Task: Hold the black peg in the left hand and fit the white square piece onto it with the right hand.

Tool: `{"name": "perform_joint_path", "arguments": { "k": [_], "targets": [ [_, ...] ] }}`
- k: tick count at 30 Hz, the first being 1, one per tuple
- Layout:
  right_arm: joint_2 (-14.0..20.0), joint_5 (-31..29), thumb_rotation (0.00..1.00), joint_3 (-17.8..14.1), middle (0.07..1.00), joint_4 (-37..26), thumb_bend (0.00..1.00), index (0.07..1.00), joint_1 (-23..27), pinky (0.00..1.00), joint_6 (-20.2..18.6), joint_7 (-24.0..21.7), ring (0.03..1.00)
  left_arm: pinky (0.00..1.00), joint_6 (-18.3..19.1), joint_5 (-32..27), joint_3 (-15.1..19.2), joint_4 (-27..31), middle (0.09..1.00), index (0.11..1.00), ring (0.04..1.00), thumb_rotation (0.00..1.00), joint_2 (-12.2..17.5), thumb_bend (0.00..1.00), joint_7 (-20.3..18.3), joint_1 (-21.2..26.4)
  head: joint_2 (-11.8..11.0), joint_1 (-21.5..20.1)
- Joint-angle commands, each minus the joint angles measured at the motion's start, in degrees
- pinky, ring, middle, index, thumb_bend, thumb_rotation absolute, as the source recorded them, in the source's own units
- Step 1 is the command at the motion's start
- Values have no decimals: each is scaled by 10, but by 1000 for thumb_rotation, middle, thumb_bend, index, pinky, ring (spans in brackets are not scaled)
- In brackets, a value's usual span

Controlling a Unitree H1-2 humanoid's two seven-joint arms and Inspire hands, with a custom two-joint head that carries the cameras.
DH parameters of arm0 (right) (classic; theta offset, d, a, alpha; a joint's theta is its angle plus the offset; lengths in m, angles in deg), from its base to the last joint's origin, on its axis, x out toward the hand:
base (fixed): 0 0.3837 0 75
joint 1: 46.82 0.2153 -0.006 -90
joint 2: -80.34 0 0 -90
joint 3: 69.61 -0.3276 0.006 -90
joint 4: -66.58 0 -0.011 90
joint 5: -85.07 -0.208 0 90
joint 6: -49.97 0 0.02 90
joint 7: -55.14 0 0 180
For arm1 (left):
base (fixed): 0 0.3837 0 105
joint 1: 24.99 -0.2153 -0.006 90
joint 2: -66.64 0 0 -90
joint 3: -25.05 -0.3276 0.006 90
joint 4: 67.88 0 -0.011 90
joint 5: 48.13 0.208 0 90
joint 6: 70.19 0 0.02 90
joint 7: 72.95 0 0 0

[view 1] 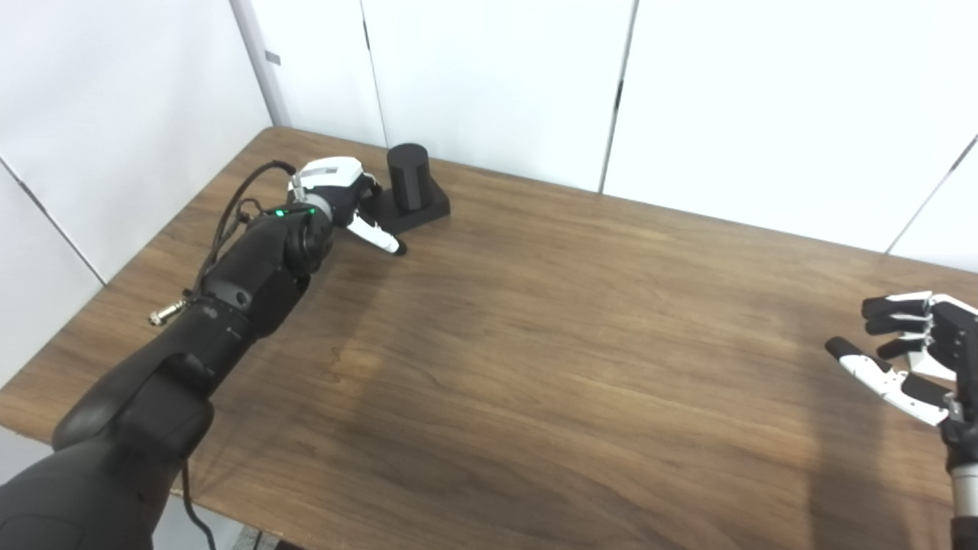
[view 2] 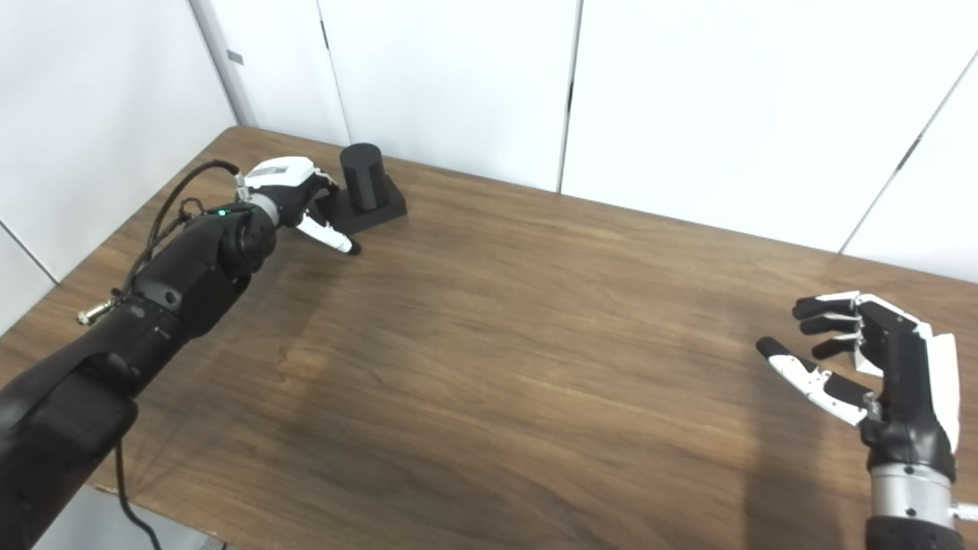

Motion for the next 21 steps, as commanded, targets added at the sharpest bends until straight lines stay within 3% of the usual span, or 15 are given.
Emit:
{"name": "perform_joint_path", "arguments": {
  "k": [1, 6, 14, 18, 21],
  "targets": [
    [6, 4, 112, -3, 613, -17, 497, 489, 10, 414, 13, 3, 552, 867, -6, 3, 11, -2, 966, 805, 995, 407, 10, 870, 28, 34, 1, 0],
    [6, 3, 112, -4, 612, -20, 497, 489, 8, 408, 14, 3, 554, 837, -19, -2, 12, -15, 928, 750, 975, 373, 5, 819, 42, 36, 2, -3],
    [5, 3, 113, -5, 608, -29, 496, 488, 7, 396, 8, 2, 544, 743, -21, -6, 7, -29, 893, 599, 937, 202, -6, 667, 47, 33, 7, -6],
    [8, 4, 113, -6, 605, -25, 496, 488, 6, 395, 19, 5, 545, 727, -31, -3, 0, -37, 872, 579, 918, 184, -9, 660, 49, 28, 7, -6],
    [9, 7, 113, -6, 605, -27, 496, 488, 6, 397, 16, 4, 546, 721, -41, -6, -2, -45, 865, 502, 902, 85, -12, 531, 55, 26, 9, -6]
  ]
}}
